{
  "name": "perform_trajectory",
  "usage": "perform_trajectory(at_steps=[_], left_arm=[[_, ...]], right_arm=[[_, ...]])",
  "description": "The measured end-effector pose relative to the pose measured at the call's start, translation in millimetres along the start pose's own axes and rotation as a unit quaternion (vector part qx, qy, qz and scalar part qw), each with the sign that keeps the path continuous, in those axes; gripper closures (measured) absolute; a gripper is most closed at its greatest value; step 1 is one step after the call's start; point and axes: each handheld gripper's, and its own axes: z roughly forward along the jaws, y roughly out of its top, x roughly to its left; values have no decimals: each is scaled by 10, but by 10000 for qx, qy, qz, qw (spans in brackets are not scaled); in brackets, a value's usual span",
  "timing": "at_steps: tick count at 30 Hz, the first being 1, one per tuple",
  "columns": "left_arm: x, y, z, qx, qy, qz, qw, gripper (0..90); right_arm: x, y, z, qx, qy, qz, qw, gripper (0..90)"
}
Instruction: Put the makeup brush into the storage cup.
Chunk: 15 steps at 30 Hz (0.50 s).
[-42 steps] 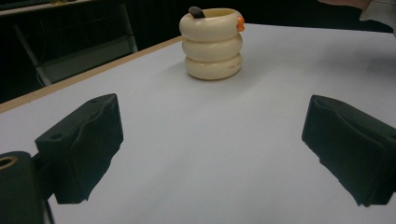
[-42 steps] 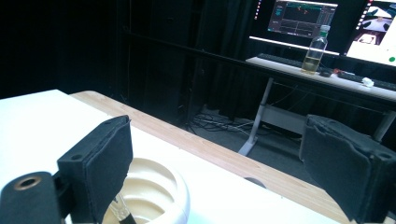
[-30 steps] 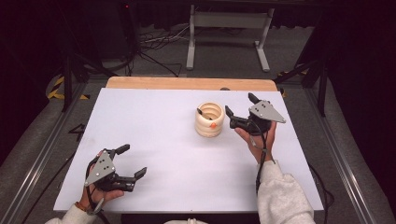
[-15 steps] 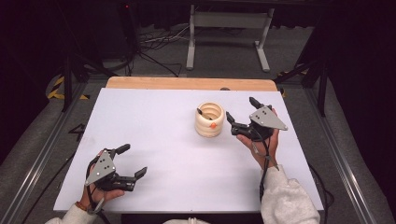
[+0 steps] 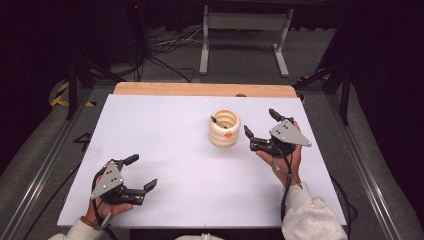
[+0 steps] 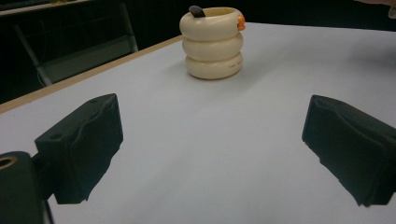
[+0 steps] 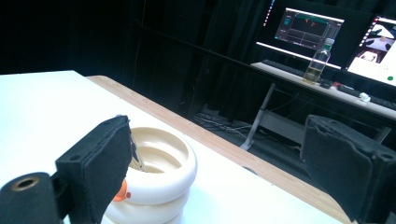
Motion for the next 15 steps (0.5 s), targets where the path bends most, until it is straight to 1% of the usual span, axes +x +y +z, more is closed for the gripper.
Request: perform_trajectory(at_steps=[9,11,15], left_arm=[[-1,-3,-2,-8,6,-7,10000,60],[-2,-2,-2,-8,4,-4,10000,60],[-1,-4,1,1,-1,-2,10000,60]], right_arm=[[-7,-19,-87,25,14,-65,10000,99],[-12,-20,-107,12,20,-35,10000,99],[-6,-28,-153,20,55,-90,9999,99]])
